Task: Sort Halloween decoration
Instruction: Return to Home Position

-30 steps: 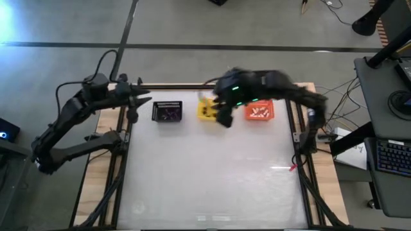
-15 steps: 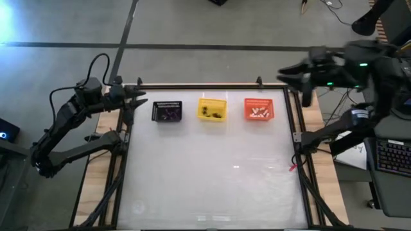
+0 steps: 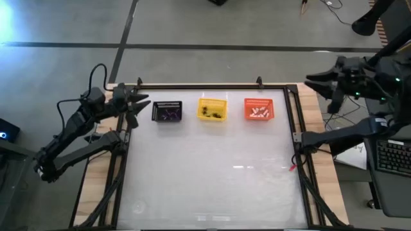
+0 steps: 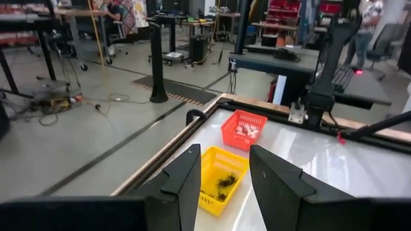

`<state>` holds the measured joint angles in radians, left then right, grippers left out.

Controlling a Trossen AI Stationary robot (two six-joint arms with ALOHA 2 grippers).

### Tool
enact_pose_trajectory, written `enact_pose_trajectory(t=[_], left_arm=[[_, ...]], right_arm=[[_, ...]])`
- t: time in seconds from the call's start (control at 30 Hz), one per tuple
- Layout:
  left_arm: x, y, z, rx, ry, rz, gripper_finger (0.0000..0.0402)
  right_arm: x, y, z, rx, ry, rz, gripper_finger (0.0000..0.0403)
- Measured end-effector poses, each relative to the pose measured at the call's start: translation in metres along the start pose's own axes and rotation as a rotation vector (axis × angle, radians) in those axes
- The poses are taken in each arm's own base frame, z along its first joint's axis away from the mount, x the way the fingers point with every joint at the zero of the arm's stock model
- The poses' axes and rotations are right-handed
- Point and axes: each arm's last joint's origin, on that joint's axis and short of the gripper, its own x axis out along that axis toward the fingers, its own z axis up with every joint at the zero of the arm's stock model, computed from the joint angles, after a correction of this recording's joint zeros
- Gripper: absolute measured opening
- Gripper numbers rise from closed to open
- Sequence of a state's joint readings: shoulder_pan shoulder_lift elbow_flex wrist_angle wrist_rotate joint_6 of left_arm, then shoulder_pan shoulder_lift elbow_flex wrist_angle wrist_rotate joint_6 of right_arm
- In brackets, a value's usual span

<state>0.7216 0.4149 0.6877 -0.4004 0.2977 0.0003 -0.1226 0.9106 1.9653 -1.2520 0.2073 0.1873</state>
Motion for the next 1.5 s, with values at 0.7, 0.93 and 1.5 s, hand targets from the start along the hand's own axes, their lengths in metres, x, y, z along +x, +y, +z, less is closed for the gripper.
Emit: enact_pose_trajectory(t=[0.7, 0.93, 1.5], left_arm=[[0.012, 0.009, -0.021, -0.179, -0.118, 0.166, 0.0116], [0.012, 0.009, -0.021, -0.18, -0.118, 0.166, 0.0116], [0.013, 0.009, -0.022, -0.211, -0.113, 0.161, 0.0116]], right_arm=[[-0.028, -0.034, -0.148, 0.092, -0.283, 0.059, 0.0107], [-0.019, -0.04, -0.187, 0.104, -0.349, 0.075, 0.0107], [0.036, -0.034, -0.221, 0.047, -0.289, 0.058, 0.0107]])
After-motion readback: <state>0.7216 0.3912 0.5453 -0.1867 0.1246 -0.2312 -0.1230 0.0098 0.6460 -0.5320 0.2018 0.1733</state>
